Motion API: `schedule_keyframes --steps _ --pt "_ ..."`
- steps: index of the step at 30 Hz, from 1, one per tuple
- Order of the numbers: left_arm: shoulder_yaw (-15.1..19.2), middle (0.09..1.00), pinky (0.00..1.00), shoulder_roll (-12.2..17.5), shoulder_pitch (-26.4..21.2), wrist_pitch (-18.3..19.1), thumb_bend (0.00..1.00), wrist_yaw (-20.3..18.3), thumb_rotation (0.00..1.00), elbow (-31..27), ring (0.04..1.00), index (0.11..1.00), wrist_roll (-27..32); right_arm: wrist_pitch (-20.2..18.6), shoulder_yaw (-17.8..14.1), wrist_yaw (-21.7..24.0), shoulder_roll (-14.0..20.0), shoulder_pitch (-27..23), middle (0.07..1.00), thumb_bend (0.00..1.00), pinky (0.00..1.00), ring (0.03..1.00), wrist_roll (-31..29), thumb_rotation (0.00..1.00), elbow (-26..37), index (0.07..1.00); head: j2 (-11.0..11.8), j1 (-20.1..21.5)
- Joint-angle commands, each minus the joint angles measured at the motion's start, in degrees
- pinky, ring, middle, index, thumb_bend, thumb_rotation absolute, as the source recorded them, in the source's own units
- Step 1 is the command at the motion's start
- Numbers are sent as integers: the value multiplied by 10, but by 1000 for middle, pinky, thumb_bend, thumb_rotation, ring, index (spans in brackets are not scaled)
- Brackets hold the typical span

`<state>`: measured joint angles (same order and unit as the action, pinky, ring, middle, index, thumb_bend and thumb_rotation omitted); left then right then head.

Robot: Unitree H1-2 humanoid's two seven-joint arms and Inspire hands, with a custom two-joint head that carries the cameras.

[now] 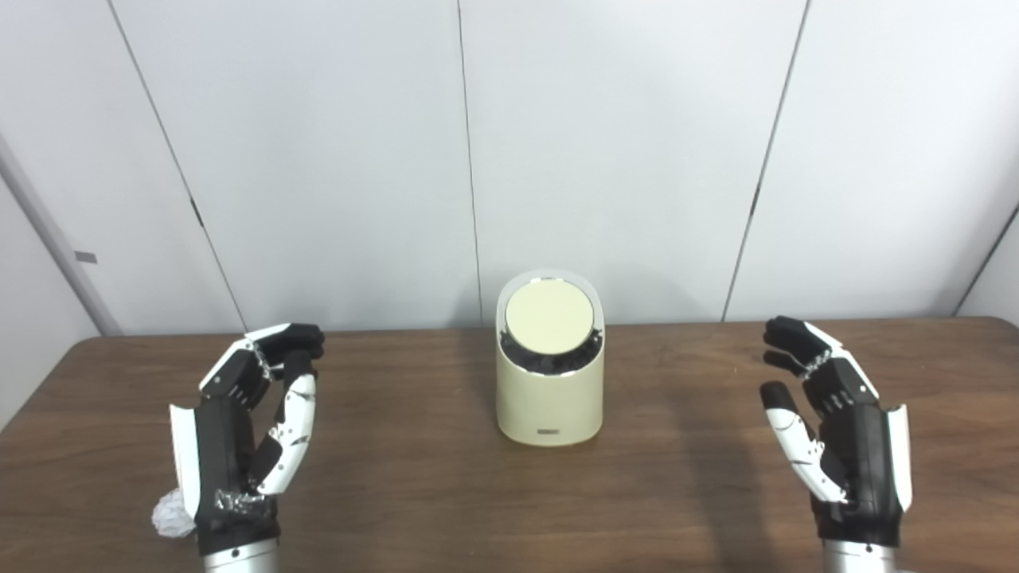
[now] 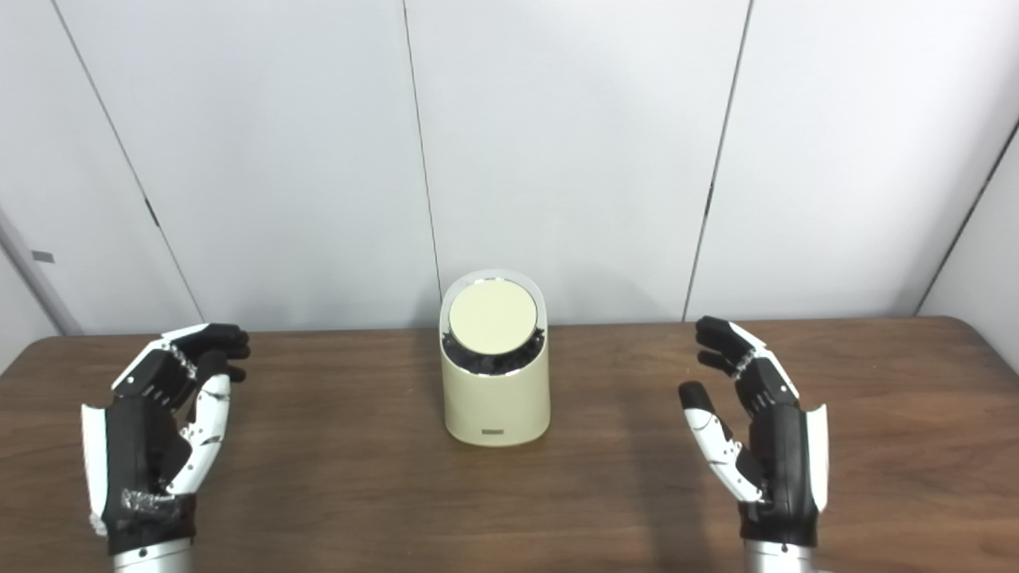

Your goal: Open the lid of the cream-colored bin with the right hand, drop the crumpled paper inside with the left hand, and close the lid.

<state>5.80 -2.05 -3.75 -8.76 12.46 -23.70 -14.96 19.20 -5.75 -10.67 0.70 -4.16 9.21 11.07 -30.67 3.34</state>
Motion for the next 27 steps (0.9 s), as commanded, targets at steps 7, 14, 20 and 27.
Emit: schedule_keyframes --steps 7,14,20,27 --pt "-2 618 513 2 -11 -12 255 -2 403 -4 602 598 0 21 3 1 1 -10 749 326 702 750 2 526 9 727 1 1" --pt "-3 618 511 -1 -12 -11 263 -1 408 -2 602 597 0 19 2 1 0 -11 748 332 701 749 -4 508 10 721 3 1" --pt "-7 617 507 -4 -14 -15 249 1 400 0 599 597 -5 8 -2 -1 5 -13 754 346 719 760 10 522 13 722 6 -6" --pt "-9 616 507 -7 -15 -19 248 6 409 4 597 597 -11 -110 12 26 13 -68 823 500 795 842 57 607 85 793 9 -4"
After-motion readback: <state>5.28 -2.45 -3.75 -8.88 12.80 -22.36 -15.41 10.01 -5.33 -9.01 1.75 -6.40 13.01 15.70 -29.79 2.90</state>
